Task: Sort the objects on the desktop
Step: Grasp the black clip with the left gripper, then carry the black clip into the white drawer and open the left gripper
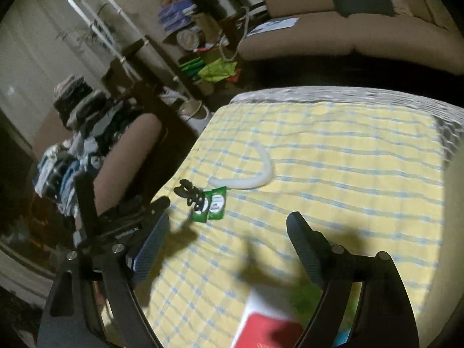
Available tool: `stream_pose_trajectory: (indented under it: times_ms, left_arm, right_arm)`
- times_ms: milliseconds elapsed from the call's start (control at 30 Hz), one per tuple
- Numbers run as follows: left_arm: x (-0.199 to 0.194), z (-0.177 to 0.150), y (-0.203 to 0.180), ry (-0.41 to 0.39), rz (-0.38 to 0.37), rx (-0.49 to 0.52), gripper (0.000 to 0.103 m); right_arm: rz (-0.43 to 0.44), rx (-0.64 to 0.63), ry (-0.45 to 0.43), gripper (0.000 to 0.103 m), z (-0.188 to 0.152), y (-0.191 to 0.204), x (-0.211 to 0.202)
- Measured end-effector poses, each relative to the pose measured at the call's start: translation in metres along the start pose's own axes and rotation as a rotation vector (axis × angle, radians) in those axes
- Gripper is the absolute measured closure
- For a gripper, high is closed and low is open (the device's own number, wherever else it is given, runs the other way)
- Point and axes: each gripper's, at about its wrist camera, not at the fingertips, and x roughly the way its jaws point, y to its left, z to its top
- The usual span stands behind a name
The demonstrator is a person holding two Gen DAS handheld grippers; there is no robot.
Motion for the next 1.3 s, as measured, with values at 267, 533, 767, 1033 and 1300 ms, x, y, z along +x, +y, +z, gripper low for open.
stream_pose_trajectory:
  times_ms: [267, 533, 767, 1033, 1300]
  left_arm:
    - [-0.005, 0.007, 0.029, -0.050, -0.134, 0.039, 0.006]
    - [0.021, 0.005, 0.002, -0.016, -0.110, 0.359, 0.035]
    - [0.041, 0.002, -0.008, 0.033, -0.184, 0.392, 0.057]
    - [0.024, -0.003, -0.008, 0.012, -0.229, 0.370, 0.064]
    - [-0.047, -0.014, -0.044, -0.048, -0.303, 0.384, 0.064]
  right_arm:
    - [0.081, -0.068, 0.054, 0.021, -0.005, 0.037, 0.089]
    - [0.066, -0.124, 0.083, 0.038, -0.002, 0.047, 0.130]
    - [0.064, -0.140, 0.150, 0.077, -0.003, 0.056, 0.158]
    - [0.080, -0.144, 0.122, 0.080, -0.002, 0.059, 0.140]
    - [0.121, -0.151, 0.085, 0.080, -0.012, 0.065, 0.061]
